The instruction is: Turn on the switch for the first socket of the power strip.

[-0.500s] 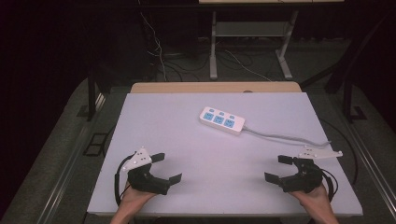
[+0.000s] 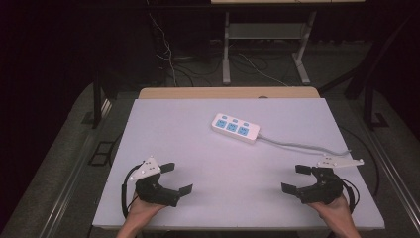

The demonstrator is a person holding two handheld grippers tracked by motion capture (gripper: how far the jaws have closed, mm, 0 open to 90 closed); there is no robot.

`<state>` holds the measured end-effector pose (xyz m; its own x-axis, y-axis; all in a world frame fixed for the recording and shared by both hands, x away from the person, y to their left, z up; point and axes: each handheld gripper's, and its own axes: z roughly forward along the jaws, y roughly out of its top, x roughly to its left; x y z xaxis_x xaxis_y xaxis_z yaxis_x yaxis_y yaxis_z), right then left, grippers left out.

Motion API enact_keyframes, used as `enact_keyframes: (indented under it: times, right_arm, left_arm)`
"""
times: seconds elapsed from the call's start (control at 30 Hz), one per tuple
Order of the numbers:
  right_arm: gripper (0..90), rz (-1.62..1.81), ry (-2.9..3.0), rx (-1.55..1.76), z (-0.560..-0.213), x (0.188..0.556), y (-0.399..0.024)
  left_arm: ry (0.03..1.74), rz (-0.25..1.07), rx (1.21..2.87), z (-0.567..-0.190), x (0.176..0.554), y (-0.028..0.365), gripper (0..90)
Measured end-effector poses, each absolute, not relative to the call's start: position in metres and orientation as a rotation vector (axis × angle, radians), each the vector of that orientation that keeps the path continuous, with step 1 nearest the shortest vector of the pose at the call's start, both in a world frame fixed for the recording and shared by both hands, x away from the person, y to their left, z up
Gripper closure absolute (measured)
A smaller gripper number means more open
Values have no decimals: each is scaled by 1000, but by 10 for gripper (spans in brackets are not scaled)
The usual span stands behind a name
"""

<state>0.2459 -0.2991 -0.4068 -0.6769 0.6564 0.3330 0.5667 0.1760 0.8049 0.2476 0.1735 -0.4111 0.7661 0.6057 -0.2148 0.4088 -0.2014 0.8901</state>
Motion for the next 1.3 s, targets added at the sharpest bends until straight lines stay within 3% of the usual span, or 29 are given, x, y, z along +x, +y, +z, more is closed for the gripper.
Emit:
enact_keyframes:
  times: [0.77, 1.3]
  right_arm:
    - [2, 1431, 2440, 1226, -406, 255, -290]
    - [2, 1409, 2496, 1192, -385, 275, -286]
  left_arm:
    - [808, 199, 1833, -417, 251, 177, 0]
    - [807, 181, 1838, -418, 252, 177, 0]
